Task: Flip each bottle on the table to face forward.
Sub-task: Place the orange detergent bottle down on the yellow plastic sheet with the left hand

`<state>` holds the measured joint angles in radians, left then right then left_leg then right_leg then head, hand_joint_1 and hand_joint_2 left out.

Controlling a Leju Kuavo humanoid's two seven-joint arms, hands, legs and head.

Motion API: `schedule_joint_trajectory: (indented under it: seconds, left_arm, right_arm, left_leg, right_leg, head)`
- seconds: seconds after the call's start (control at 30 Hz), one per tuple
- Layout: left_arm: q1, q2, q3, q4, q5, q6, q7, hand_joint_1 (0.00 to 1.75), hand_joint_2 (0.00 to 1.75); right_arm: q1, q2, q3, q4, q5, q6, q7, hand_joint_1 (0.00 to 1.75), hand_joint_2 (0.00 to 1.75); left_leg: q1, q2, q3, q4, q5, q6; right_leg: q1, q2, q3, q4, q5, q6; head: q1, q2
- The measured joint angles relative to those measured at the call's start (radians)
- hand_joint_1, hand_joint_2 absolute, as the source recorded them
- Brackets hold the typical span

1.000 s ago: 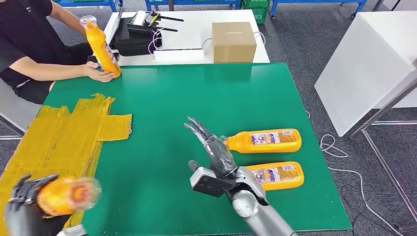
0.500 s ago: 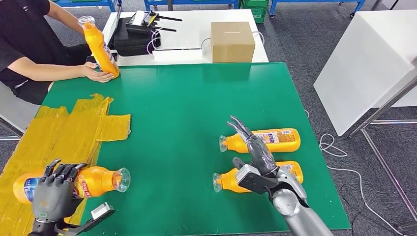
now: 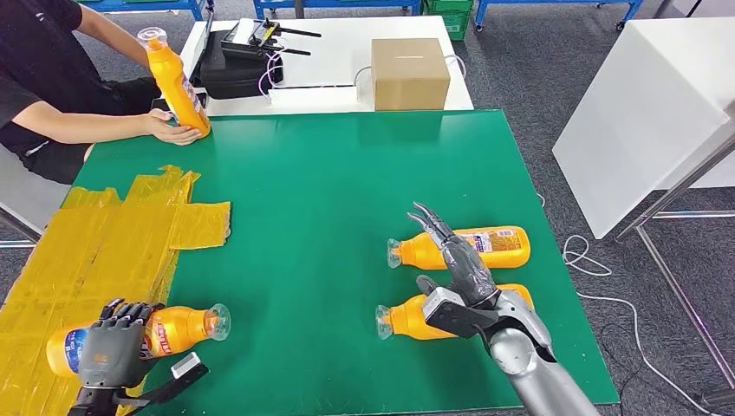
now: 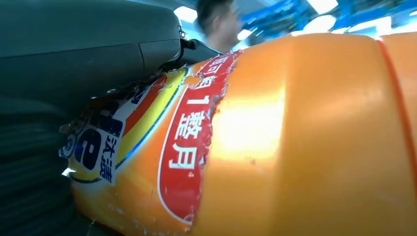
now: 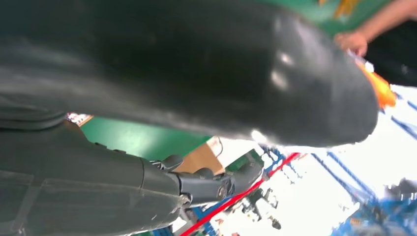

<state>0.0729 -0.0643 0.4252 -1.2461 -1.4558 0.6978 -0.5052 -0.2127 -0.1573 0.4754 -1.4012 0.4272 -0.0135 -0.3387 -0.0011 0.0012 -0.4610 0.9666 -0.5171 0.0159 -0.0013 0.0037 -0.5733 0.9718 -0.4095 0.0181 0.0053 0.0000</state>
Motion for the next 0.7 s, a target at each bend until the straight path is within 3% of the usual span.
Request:
schedule_joint_trajectory:
  seconds: [0.07, 0.1, 0.13, 0.4, 0.7]
  left_arm:
    - [-0.009, 0.026, -0.040, 0.040, 0.014, 0.003, 0.052, 0.15, 0.87]
    - [-0.015, 0.039, -0.057, 0.062, 0.015, 0.004, 0.069, 0.00, 0.44]
    - [-0.022, 0.052, -0.072, 0.086, 0.012, 0.006, 0.084, 0.00, 0.00]
    - [-0.086, 0.143, -0.143, 0.251, 0.042, 0.012, 0.139, 0.00, 0.00]
    - [-0.063, 0.165, -0.167, 0.235, 0.027, 0.012, 0.157, 0.00, 0.00]
  right_arm:
    - [0.003, -0.003, -0.006, 0.000, 0.011, 0.013, -0.006, 0.00, 0.00]
    - [0.006, -0.007, -0.008, 0.000, 0.010, 0.013, -0.008, 0.00, 0.00]
    - [0.009, -0.012, -0.010, -0.001, 0.008, 0.011, -0.008, 0.00, 0.00]
    - [0.045, -0.047, -0.041, -0.016, 0.046, -0.011, -0.010, 0.00, 0.00]
    - [0.056, -0.062, -0.055, -0.018, 0.066, -0.012, -0.010, 0.00, 0.00]
  left_leg:
    - [0.000, 0.000, 0.000, 0.000, 0.000, 0.000]
    - [0.000, 0.000, 0.000, 0.000, 0.000, 0.000]
    - [-0.001, -0.001, 0.000, 0.000, 0.000, 0.000]
    - [-0.001, -0.005, 0.002, -0.001, 0.001, 0.000]
    - [-0.001, -0.005, 0.002, 0.000, 0.002, 0.001]
  right_leg:
    - [0.000, 0.000, 0.000, 0.000, 0.000, 0.000]
    - [0.000, 0.000, 0.000, 0.000, 0.000, 0.000]
    - [-0.001, -0.001, 0.000, 0.000, 0.000, 0.000]
    - [-0.002, -0.005, 0.005, 0.000, -0.001, 0.000]
    - [-0.002, -0.005, 0.005, 0.001, 0.000, -0.001]
  head:
    - [0.000, 0.000]
    - [0.000, 0.000]
    - [0.000, 0.000]
    - [-0.001, 0.000]
    - [0.000, 0.000]
